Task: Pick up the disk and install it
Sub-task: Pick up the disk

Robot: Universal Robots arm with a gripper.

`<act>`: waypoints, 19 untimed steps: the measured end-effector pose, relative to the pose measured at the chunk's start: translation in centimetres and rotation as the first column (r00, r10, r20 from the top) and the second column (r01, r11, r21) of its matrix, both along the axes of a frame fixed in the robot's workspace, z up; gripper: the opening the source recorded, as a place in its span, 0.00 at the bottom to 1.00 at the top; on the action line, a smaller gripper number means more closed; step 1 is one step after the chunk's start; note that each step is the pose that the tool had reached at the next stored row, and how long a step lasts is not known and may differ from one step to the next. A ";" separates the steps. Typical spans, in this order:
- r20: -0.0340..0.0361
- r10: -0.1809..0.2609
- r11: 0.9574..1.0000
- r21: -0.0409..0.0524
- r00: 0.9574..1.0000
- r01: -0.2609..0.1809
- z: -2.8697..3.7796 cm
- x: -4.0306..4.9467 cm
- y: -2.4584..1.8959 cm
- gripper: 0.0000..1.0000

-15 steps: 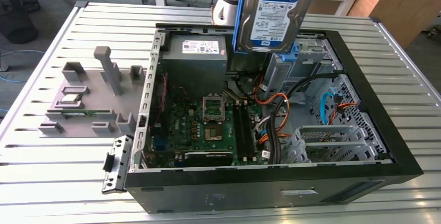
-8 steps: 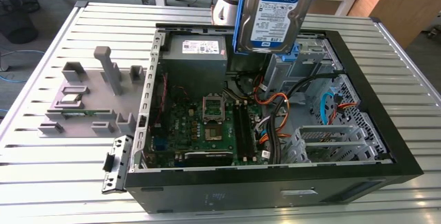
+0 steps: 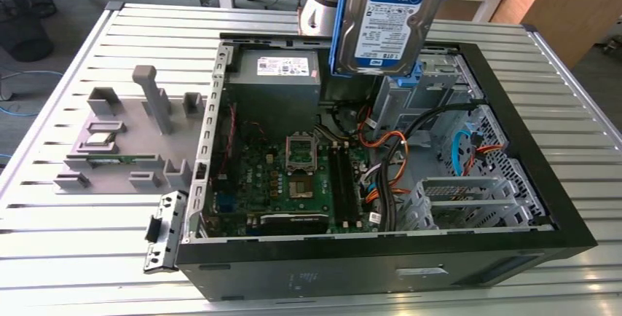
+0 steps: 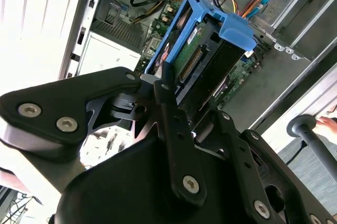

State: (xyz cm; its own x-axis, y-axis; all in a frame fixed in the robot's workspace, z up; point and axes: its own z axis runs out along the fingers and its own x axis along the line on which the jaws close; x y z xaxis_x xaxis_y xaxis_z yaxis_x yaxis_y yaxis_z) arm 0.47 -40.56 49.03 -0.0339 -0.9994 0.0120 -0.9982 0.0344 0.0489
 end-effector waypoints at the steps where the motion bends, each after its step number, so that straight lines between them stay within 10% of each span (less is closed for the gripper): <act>1: 0.000 0.000 1.000 0.000 1.000 0.000 0.00 0.01 0.00 0.35; 19: 0.000 0.000 1.000 0.000 1.000 0.000 -0.01 0.71 0.00 0.35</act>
